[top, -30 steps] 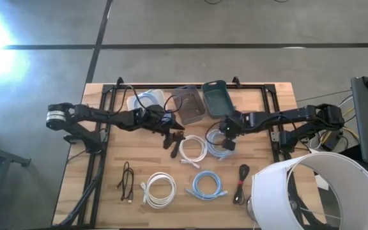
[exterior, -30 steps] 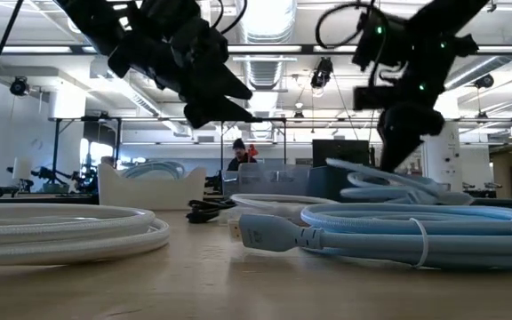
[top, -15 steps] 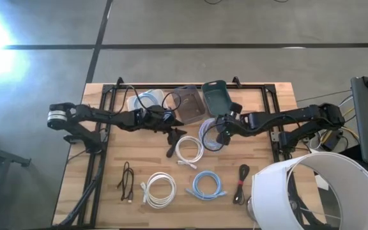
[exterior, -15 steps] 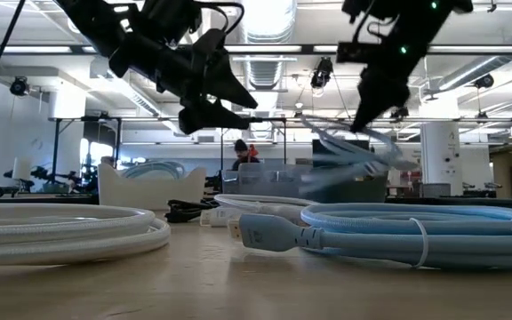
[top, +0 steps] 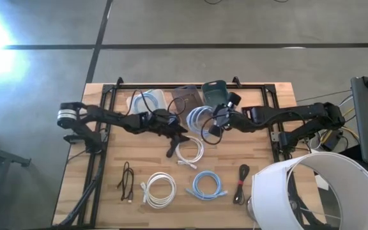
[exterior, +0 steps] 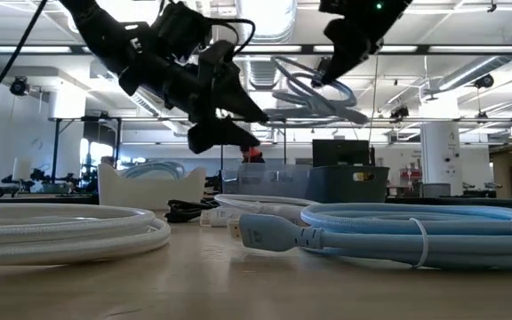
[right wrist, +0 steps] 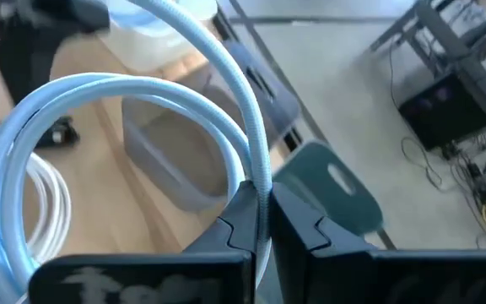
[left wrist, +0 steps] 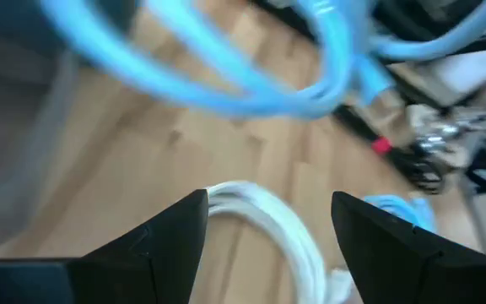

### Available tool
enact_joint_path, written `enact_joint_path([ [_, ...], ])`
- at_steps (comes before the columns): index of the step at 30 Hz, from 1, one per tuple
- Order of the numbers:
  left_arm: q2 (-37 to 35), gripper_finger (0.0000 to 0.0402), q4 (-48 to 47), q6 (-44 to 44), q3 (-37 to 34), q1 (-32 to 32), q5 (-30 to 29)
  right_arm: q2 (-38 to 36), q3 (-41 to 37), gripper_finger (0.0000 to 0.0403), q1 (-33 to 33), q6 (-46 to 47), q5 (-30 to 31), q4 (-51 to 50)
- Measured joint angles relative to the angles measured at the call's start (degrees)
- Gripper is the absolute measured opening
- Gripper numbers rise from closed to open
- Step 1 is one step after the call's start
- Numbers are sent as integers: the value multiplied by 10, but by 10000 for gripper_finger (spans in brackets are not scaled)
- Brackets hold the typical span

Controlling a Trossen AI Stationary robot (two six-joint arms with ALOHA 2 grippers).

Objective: Pick & Place USB Port
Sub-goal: Put the top blue USB cable into the white bin

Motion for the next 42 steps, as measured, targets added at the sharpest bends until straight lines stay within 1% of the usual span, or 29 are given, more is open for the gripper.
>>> enact_joint_path([
  [3, 7, 257, 44, 13, 0, -1, 17, 0, -13, 13, 0, -12, -5, 40],
  [8, 10, 257, 97, 24, 0, -1, 16, 2, -41, 13, 0, -9, -47, 86],
  [13, 9, 257, 125, 23, 0, -1, 13, 2, -64, 13, 0, 3, -47, 103],
  [21, 9, 257, 147, 23, 0, -2, 10, 2, -83, 13, -1, 39, -47, 117],
  [28, 9, 257, 150, 30, 0, -4, 15, 2, -84, 13, -1, 35, -47, 122],
  [33, 9, 257, 153, 63, 0, -16, 22, 2, -84, 13, -1, 32, -47, 125],
  [38, 8, 257, 155, 49, 0, -18, -47, 2, -84, 13, -1, 33, -50, 148],
  [40, 8, 254, 155, 44, 0, -18, -67, 2, -84, 13, -1, 33, -53, 152],
  [42, 8, 241, 154, 43, 0, -18, -73, 2, -84, 13, -1, 33, -65, 154],
])
